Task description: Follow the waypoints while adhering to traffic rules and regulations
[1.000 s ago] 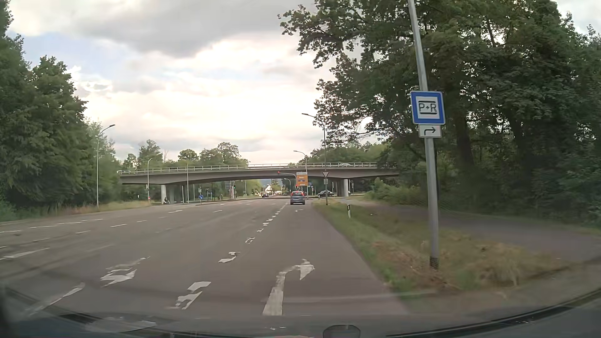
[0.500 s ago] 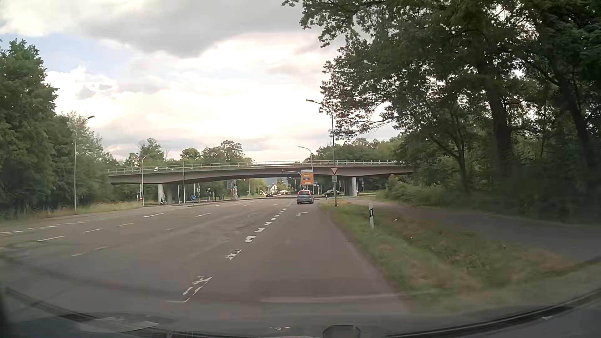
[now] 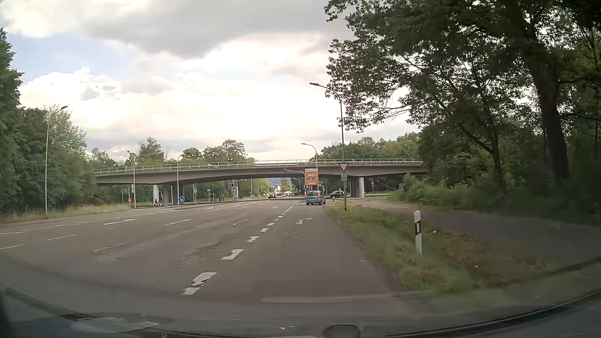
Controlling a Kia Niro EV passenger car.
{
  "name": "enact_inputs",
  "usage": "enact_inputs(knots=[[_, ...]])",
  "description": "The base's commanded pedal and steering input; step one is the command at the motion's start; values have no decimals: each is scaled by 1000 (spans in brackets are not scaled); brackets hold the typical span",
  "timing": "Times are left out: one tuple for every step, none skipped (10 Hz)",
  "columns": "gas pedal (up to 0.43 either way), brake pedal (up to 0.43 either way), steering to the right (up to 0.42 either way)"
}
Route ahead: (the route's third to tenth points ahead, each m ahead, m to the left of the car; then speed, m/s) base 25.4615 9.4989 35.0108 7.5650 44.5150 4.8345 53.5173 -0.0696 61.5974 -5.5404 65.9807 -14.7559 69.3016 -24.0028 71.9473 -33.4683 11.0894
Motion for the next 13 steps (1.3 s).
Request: enact_inputs(knots=[[20, 0, -10], [20, 0, -10], [20, 0, -9], [20, 0, -5], [20, 0, -4], [20, 0, -4], [0, 0, -4], [0, 0, -4], [0, 0, -4], [0, 0, -3], [0, 0, -3], [0, 0, -3], [0, 0, -3]])
